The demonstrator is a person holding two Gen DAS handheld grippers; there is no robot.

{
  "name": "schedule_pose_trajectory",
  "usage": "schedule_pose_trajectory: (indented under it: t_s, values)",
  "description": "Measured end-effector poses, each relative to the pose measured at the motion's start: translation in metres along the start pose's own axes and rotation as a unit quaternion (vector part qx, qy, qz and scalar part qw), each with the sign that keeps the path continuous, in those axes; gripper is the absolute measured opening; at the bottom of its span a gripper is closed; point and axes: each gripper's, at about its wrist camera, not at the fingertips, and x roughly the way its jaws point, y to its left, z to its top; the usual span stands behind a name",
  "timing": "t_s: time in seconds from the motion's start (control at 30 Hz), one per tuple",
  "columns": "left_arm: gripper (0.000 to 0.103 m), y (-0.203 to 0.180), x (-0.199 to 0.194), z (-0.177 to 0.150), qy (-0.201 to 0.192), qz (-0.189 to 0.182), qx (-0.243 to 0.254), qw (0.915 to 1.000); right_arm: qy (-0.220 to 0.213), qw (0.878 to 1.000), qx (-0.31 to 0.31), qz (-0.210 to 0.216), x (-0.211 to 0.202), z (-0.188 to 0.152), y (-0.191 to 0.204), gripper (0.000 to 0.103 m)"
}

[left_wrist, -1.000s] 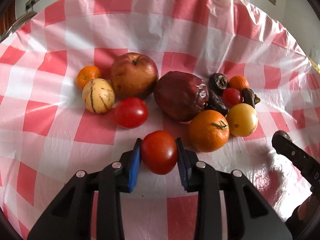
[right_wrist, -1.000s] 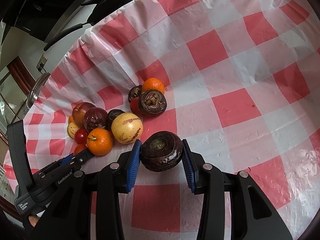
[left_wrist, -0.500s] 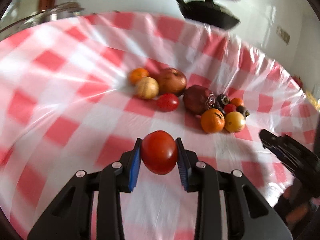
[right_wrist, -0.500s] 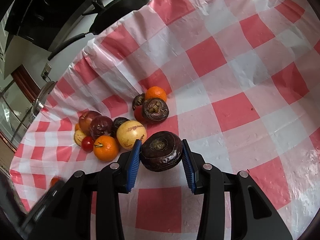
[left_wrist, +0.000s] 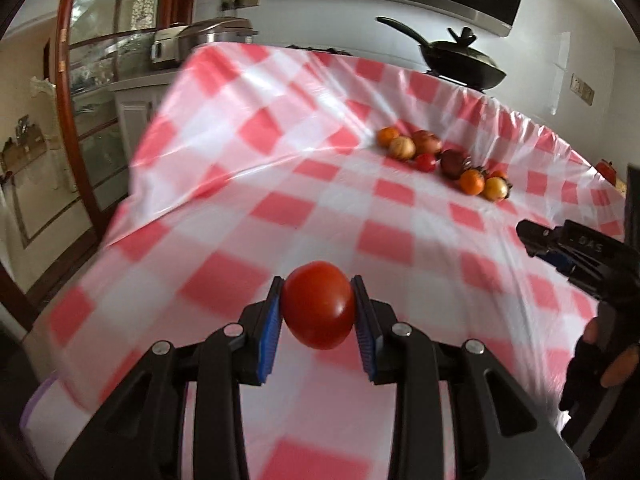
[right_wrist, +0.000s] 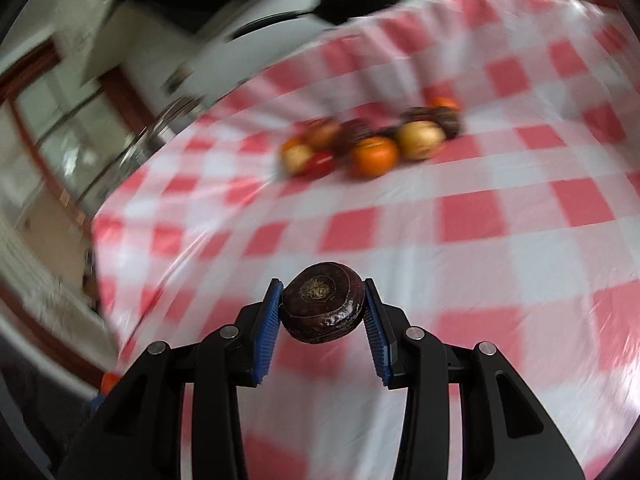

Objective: Organize fruits
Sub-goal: 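Carry the tomato and mangosteen in both tools over to the white box, then open both tools to drop the tomato and mangosteen into the box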

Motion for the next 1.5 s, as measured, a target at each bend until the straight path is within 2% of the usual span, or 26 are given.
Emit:
schedule_pose_trajectory:
  t_s: [0.13,0.4,0.5,0.7,0.9,1.17,1.33,1.43,1.5]
  values:
    - [0.033,0.026,-0.014,-0.016,0.011,0.016,-0.006,0.9998,0.012,0.997,-0.071,0.020,-0.011,-0.027,0.056,0.040]
    - [0.034,0.068,-0.040,-0.048,0.017,0.047,-0.010,0.9987,0.040,0.986,-0.152,0.055,-0.017,-0.066,0.120,0.040]
    - [0.034,0.089,-0.050,-0.059,0.019,0.061,-0.022,0.9977,0.051,0.978,-0.186,0.073,-0.018,-0.084,0.145,0.040]
    - [0.034,0.131,-0.072,-0.087,0.025,0.108,-0.038,0.9931,0.080,0.954,-0.263,0.120,-0.022,-0.133,0.196,0.040]
    - [0.034,0.177,-0.078,-0.131,0.069,0.144,-0.062,0.9853,0.108,0.915,-0.347,0.175,-0.031,-0.186,0.242,0.040]
    - [0.034,0.222,-0.060,-0.180,0.148,0.185,-0.086,0.9678,0.203,0.856,-0.430,0.203,-0.009,-0.262,0.276,0.040]
    - [0.034,0.243,-0.044,-0.204,0.202,0.197,-0.111,0.9529,0.289,0.818,-0.460,0.189,0.024,-0.312,0.285,0.040]
    - [0.034,0.255,-0.037,-0.218,0.233,0.214,-0.119,0.9410,0.335,0.798,-0.471,0.174,0.044,-0.339,0.290,0.040]
    - [0.034,0.265,-0.033,-0.228,0.254,0.222,-0.132,0.9319,0.367,0.776,-0.489,0.155,0.058,-0.363,0.293,0.040]
